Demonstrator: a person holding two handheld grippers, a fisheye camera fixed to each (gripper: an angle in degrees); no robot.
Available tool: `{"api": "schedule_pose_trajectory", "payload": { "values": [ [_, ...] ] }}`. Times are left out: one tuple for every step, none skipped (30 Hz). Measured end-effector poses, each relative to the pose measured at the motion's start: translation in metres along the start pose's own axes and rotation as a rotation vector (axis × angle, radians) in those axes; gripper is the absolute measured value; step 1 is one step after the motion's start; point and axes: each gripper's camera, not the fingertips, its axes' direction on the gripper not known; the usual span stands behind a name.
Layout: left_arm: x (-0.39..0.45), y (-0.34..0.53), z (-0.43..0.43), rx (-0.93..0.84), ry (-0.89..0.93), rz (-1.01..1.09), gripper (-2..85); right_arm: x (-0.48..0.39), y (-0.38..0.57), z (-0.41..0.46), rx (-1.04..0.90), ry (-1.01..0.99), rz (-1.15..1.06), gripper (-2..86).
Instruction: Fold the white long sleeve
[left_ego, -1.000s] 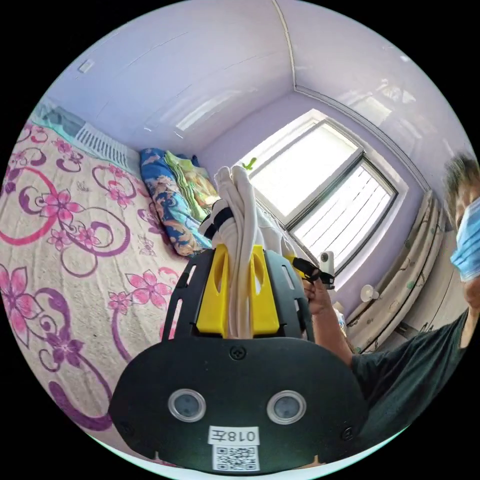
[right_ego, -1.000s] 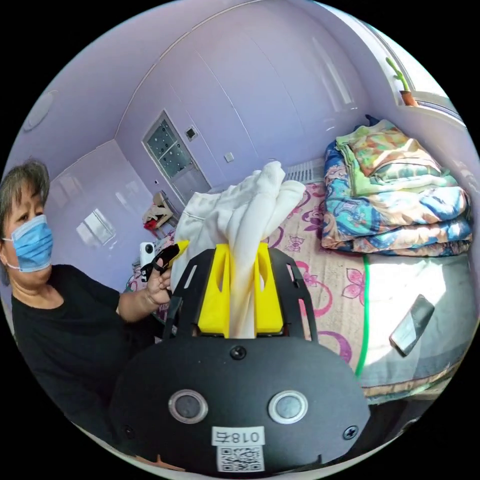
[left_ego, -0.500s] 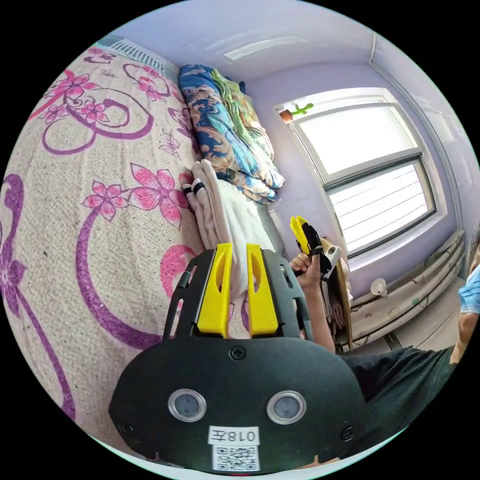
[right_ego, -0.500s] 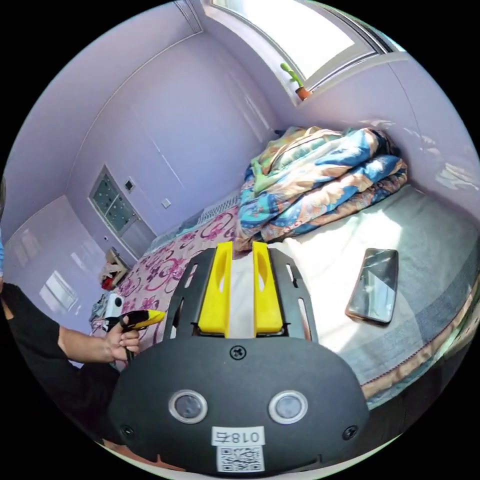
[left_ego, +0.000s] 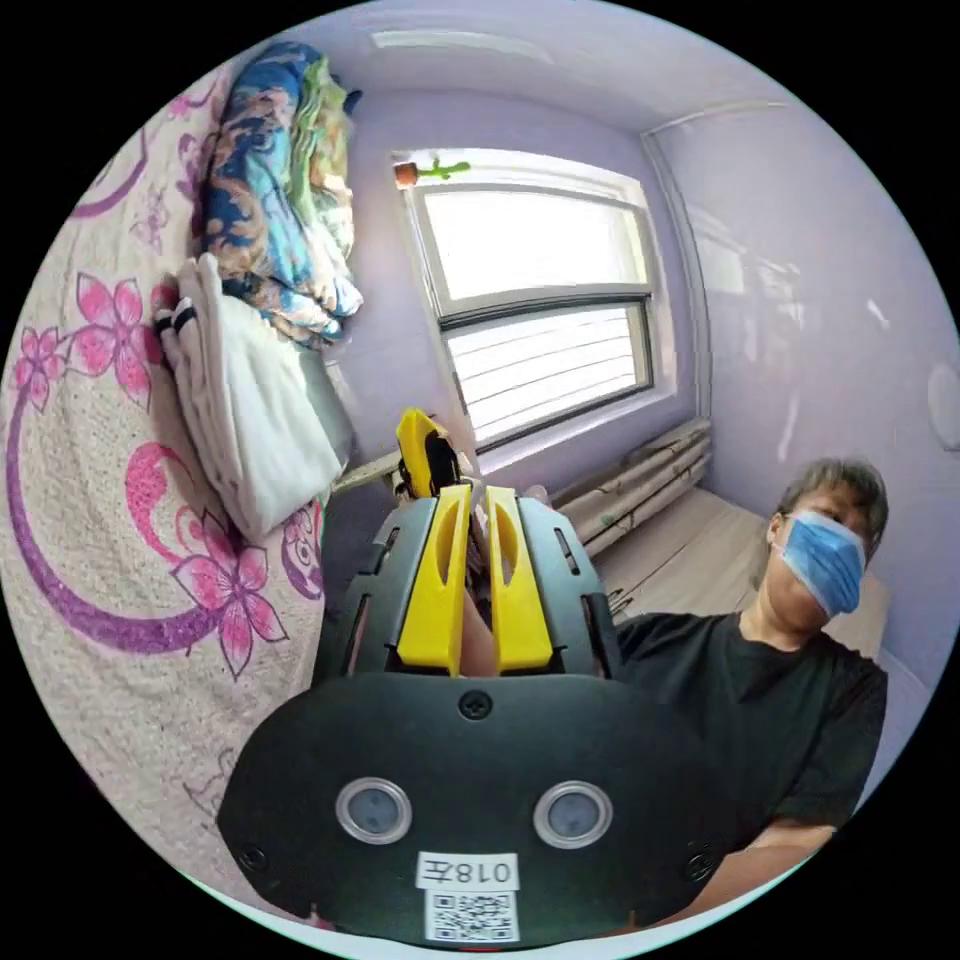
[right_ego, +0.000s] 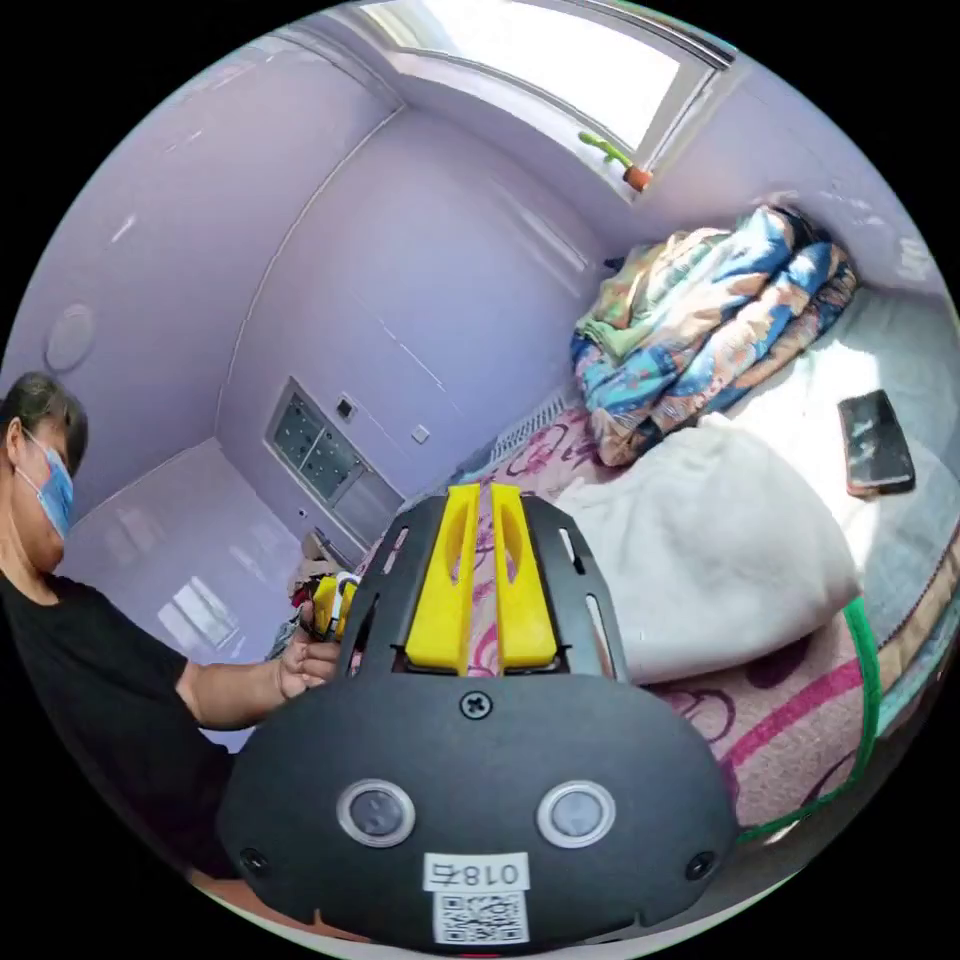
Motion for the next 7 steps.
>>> {"api": "schedule_pose_trajectory", "payload": {
  "values": [
    [0.034, 0.021, -0.028, -0.003, -0.03, 0.112, 2.9, -0.031, 0.001, 0.007, -0.013, -0.038, -0.102, 4.8],
    [0.07, 0.048, -0.061, 0.013, -0.112, 0.222, 3.2, -0.048, 0.002, 0.011, -0.018, -0.051, -0.156, 5.2],
    [0.088, 0.064, -0.077, 0.03, -0.168, 0.275, 3.3, -0.083, 0.008, 0.023, -0.026, -0.079, -0.264, 6.1],
    [0.123, 0.097, -0.111, 0.078, -0.298, 0.36, 3.5, -0.116, 0.016, 0.04, -0.042, -0.117, -0.361, 7.3],
    [0.154, 0.134, -0.145, 0.144, -0.427, 0.426, 3.8, -0.132, 0.02, 0.05, -0.06, -0.15, -0.407, 7.9],
    [0.166, 0.152, -0.162, 0.181, -0.481, 0.444, 4.3, -0.162, 0.03, 0.075, -0.108, -0.229, -0.485, 8.6],
    [0.187, 0.19, -0.193, 0.264, -0.557, 0.471, 5.3, -0.19, 0.04, 0.103, -0.162, -0.317, -0.548, 8.9]
  ]
}}
